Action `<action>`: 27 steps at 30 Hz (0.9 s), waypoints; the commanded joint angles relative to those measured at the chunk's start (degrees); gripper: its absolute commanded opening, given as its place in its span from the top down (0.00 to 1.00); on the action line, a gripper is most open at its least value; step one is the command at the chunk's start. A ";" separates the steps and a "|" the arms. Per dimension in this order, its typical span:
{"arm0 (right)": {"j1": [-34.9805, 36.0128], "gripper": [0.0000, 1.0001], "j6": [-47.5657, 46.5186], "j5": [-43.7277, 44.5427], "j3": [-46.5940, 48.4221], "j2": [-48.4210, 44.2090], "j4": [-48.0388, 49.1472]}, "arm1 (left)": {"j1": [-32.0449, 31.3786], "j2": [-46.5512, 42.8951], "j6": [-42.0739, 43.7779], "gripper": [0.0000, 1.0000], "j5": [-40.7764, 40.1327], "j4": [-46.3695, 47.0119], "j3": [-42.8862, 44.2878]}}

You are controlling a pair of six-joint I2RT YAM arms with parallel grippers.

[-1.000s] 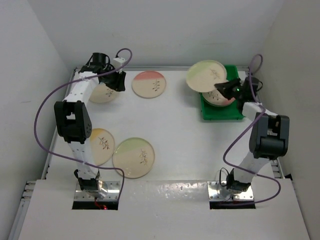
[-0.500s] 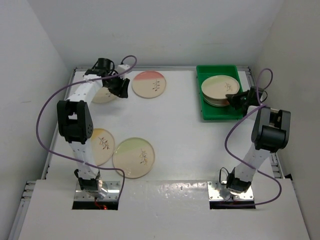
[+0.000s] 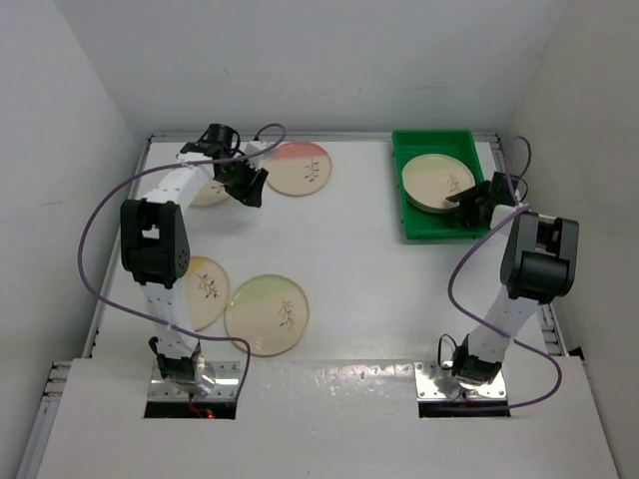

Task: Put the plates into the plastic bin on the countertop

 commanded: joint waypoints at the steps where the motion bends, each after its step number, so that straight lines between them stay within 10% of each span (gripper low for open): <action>1: 1.17 0.46 -5.62 2.83 4.94 -0.92 -5.21 | -1.99 -3.89 2.18 0.48 0.34 -1.88 0.58; 14: 7.24 0.34 -19.69 13.20 11.36 -6.18 -20.41 | -9.29 -6.70 15.35 0.35 3.15 -15.42 -5.99; 27: 25.07 0.28 -32.00 15.13 -2.87 -29.74 -20.33 | -14.13 -6.01 10.71 0.34 -8.62 -4.70 -25.07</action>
